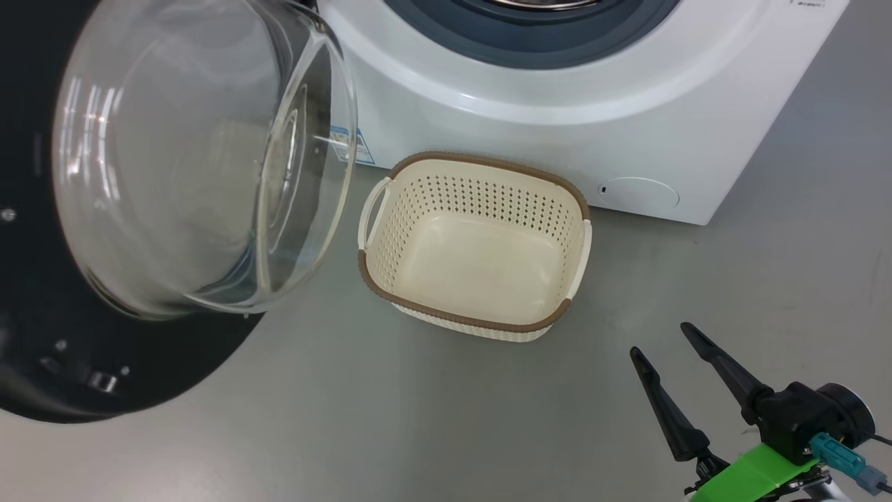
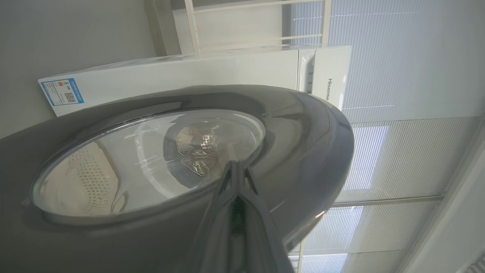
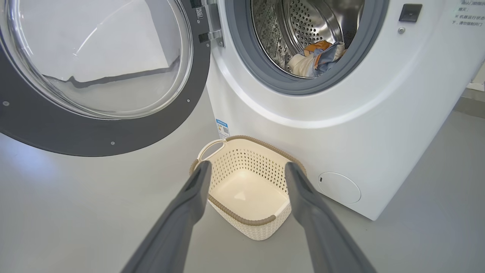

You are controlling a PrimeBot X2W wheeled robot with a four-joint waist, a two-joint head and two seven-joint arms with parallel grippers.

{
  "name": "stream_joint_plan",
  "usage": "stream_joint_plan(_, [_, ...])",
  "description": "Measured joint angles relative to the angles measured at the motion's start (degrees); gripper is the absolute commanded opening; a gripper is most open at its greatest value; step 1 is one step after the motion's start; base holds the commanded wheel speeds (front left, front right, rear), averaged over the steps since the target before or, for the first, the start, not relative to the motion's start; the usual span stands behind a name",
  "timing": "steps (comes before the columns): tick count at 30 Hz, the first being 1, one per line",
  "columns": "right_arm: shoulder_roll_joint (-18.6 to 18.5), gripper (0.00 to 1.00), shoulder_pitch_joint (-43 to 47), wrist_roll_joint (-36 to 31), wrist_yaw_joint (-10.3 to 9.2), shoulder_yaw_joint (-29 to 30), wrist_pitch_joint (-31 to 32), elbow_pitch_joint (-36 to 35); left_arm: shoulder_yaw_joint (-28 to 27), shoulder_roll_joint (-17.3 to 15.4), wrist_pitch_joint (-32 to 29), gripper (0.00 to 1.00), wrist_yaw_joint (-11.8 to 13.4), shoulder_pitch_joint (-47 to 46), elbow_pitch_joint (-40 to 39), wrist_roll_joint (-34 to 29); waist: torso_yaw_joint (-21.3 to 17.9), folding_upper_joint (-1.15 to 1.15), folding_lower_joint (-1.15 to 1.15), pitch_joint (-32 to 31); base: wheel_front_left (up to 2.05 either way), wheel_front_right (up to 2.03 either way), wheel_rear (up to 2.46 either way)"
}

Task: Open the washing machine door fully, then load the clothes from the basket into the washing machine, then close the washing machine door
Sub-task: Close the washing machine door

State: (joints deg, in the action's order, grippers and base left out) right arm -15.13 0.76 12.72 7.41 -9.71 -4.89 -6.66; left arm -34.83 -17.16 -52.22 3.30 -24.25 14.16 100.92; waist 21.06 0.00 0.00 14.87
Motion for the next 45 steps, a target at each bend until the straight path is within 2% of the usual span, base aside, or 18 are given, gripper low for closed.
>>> stream_joint_plan(6, [0.96, 1.0, -0.01, 0.02, 0.0, -0.18, -0.82, 1.08, 2.75, 0.27, -4.68, 0.0, 2.11, 1.52, -5.01, 1.32, -0.55, 0.0, 0.0, -0.85, 0.0, 0.0, 0.0])
stream_joint_plan(18, [3.23, 1.0, -0.02, 0.51, 0.0, -0.74, -3.69, 4.47, 4.72, 3.08, -5.77, 0.0, 5.03, 2.38, -11.06, 1.92, -4.4, 0.0, 0.0, -2.65, 0.0, 0.0, 0.0])
stream_joint_plan(36, [5.92, 1.0, -1.52, 1.05, 0.0, -1.46, -7.02, 8.92, 8.03, 5.88, -4.15, 0.0, 4.79, 2.72, -12.33, 0.45, -12.66, 0.0, 0.0, -4.78, 0.0, 0.0, 0.0])
stream_joint_plan(45, [6.5, 1.0, -2.25, 1.18, 0.0, -2.42, -8.2, 10.67, 10.81, 9.96, -2.12, 0.0, 1.02, -0.24, -9.77, -0.57, -16.85, 0.0, 0.0, -5.24, 0.0, 0.0, 0.0])
